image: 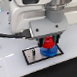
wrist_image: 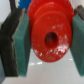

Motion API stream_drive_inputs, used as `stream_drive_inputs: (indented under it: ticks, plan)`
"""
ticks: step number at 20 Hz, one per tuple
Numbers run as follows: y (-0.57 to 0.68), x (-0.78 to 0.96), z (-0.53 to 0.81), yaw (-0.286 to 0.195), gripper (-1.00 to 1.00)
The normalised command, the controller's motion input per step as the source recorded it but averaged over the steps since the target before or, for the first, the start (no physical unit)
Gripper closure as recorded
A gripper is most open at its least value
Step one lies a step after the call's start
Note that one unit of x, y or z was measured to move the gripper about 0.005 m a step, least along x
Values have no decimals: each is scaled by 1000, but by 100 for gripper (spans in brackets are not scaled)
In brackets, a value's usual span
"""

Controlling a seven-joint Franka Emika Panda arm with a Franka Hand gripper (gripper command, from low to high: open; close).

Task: Insert the blue gear onto the right peg, followed by the red gear

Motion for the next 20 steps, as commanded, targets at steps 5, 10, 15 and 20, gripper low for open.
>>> stream_drive_inputs:
  ticks: [5, 10, 15, 20]
  plan:
    - [220, 135, 15, 0, 100]
    - [86, 74, -141, 0, 100]
    - [-186, 0, -464, 0, 100]
    - [-137, 29, -183, 0, 100]
